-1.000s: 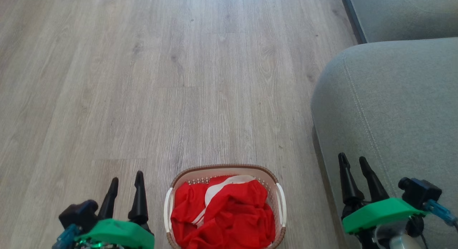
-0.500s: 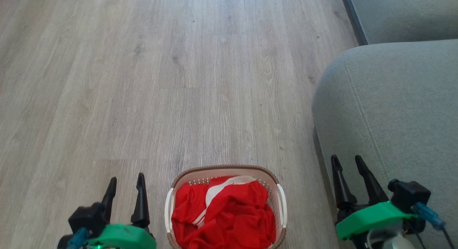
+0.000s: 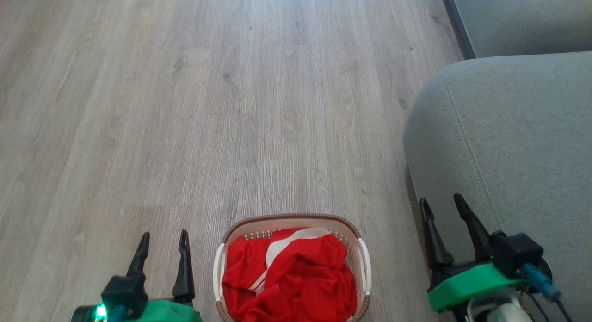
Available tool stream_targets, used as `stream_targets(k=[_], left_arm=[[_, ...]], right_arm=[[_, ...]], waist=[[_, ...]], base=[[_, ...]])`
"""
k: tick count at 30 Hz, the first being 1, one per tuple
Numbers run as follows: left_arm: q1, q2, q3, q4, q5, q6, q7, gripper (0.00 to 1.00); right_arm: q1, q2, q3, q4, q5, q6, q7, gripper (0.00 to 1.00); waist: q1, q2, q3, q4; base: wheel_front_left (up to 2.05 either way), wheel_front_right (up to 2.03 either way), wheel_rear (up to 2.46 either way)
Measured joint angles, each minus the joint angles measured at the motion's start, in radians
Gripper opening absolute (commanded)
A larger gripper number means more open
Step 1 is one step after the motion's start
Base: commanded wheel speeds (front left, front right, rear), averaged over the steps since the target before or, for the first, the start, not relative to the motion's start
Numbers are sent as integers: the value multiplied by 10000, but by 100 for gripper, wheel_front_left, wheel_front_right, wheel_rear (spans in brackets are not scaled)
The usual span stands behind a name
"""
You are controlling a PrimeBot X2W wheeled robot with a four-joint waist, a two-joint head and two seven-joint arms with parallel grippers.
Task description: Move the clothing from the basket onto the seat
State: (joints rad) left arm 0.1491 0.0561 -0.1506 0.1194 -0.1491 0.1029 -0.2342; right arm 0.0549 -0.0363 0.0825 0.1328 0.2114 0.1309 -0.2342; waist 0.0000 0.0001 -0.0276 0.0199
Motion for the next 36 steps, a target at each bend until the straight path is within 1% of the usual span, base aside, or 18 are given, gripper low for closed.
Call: stream_targets(k=[6, 27, 36], left_arm=[[23, -4, -6, -105, 579, 31, -150, 100], [24, -19, 19, -77, 552, 12, -150, 100], [11, -23, -13, 54, 552, -146, -150, 100]], right_arm=[[2, -2, 138, -71, -589, 0, -171, 100], [2, -4, 142, -71, -608, 0, -173, 100], [1, -4, 92, -109, -608, 0, -173, 100]], waist=[[0, 0, -6, 7], [0, 0, 52, -13], [0, 0, 278, -32]], base=[[0, 0, 0], [0, 0, 0], [0, 0, 0]])
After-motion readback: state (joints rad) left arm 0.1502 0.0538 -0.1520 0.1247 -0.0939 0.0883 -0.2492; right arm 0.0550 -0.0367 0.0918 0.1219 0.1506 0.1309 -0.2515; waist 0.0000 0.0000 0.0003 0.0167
